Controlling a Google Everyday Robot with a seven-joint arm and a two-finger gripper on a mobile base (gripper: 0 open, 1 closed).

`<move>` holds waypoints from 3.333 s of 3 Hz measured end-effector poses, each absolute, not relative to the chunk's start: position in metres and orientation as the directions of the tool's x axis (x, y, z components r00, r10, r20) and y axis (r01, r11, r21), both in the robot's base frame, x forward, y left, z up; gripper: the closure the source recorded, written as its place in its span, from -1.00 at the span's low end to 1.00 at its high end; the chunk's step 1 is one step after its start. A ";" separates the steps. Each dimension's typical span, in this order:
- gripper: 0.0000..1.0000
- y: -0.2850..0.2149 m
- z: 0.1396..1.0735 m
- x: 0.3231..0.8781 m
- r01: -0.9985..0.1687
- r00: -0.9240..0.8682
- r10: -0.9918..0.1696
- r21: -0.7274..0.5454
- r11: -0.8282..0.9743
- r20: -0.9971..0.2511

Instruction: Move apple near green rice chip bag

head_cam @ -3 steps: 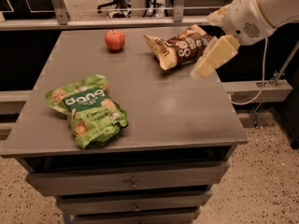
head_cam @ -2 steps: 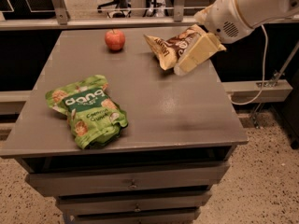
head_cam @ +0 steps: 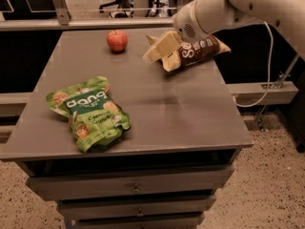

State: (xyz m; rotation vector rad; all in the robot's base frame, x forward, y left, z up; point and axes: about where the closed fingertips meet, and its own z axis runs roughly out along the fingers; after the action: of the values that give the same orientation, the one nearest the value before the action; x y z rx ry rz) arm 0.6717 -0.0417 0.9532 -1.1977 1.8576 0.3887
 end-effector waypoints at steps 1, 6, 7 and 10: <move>-1.00 -0.042 0.947 0.704 -0.841 -0.143 -0.543 -0.187 0.507 -0.828; -1.00 0.010 0.917 0.800 -0.781 -0.105 -0.496 -0.237 0.577 -0.862; -1.00 0.032 0.902 0.825 -0.798 -0.093 -0.492 -0.230 0.556 -0.866; -0.70 0.087 0.860 0.851 -0.824 -0.133 -0.407 -0.127 0.552 -0.904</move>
Offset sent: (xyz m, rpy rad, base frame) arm 0.0325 -0.0004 -0.0064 0.0461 -0.0305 -0.0111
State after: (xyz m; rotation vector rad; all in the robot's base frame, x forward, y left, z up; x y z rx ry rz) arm 0.8508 0.0871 0.8601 -1.0279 1.7483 0.5017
